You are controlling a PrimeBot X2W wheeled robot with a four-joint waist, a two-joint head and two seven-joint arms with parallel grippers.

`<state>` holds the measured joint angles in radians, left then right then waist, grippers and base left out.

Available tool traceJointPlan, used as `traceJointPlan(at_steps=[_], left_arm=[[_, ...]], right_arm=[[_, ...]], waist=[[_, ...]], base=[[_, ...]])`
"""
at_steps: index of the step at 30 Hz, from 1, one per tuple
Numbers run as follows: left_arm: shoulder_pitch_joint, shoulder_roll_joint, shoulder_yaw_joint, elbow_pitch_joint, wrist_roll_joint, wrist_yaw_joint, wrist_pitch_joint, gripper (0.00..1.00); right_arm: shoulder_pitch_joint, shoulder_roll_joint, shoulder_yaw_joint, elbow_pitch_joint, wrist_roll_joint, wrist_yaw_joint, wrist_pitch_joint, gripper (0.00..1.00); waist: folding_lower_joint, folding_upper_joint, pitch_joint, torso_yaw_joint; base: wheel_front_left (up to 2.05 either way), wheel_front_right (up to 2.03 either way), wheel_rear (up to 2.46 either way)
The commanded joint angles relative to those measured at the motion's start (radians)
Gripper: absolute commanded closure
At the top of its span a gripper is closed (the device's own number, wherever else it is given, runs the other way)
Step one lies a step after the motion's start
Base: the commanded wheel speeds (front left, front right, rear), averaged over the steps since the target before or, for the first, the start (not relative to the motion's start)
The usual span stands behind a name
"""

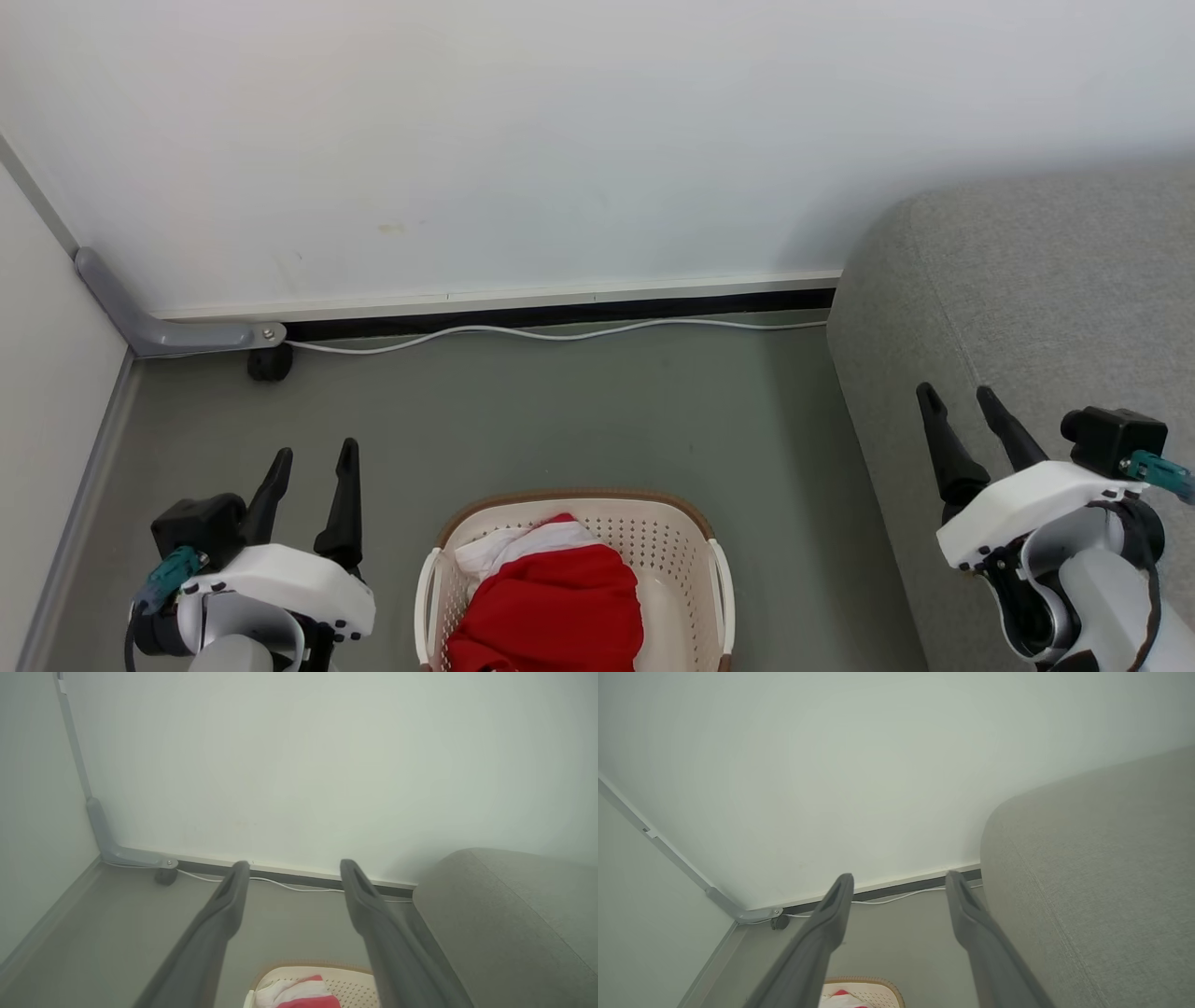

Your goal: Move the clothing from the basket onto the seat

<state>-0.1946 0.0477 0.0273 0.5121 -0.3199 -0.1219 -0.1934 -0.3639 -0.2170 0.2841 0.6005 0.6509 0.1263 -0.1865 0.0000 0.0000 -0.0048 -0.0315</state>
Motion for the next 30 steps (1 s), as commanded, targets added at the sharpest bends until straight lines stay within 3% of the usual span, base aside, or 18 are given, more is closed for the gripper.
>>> traceJointPlan(at_steps=[1, 20, 30], left_arm=[[-0.068, 0.018, 0.029, -0.023, 0.039, 0.005, -0.014, 0.00], [-0.099, 0.012, 0.052, -0.004, 0.249, 0.005, -0.067, 0.00], [-0.093, 0.006, 0.070, -0.007, 0.243, 0.013, -0.068, 0.00]], right_arm=[[-0.047, -0.017, 0.021, -0.012, -0.036, 0.004, -0.021, 0.00], [-0.098, -0.032, 0.008, 0.030, -0.241, 0.004, -0.074, 0.00], [-0.087, -0.018, -0.050, 0.017, -0.278, 0.004, -0.075, 0.00]], waist=[[0.0000, 0.0000, 0.000, 0.000], [0.0000, 0.0000, 0.002, -0.007], [0.0000, 0.0000, 0.004, -0.009]], base=[[0.00, 0.00, 0.00], [0.00, 0.00, 0.00], [0.00, 0.00, 0.00]])
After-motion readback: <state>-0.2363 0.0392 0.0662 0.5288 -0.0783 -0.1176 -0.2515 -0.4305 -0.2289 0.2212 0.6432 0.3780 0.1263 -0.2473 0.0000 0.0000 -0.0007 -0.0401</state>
